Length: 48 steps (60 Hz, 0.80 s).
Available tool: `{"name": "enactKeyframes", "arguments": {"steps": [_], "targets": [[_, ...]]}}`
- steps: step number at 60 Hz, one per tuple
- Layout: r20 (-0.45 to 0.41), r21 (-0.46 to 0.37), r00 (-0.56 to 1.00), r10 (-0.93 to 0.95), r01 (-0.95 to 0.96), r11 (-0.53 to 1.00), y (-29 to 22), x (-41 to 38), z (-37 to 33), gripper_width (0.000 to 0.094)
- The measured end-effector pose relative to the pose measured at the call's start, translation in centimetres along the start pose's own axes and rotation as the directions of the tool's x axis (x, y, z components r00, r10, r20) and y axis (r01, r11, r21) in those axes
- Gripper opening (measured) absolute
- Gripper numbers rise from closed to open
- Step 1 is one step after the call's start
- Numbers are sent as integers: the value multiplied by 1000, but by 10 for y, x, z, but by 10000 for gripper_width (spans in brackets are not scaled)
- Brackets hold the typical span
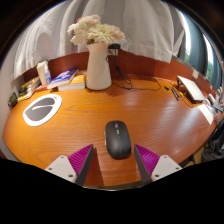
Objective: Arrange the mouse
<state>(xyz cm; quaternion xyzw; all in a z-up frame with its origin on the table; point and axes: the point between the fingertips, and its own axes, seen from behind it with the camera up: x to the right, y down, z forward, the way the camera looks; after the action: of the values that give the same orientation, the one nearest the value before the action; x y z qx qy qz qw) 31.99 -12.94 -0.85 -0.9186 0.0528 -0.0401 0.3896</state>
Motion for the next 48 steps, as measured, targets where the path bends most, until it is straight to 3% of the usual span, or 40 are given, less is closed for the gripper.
{"name": "enactKeyframes", "arguments": {"steps": [6,11,14,20,28,41,48], "targets": [[45,-5,999,3,-3,1000,-17,-1,24,756],[62,-16,998,2,-1,1000,-24,0,34,627],[71,-15,997,-8,9,1000,-28,-1,36,487],[72,-27,997,-26,28,999,-28,0,39,451],[59,-49,998,-8,11,999,-27,1,40,319],[27,-105,1000,1,2,994,-34,3,38,312],[16,-55,1000,27,-26,998,-84,-5,20,314]]}}
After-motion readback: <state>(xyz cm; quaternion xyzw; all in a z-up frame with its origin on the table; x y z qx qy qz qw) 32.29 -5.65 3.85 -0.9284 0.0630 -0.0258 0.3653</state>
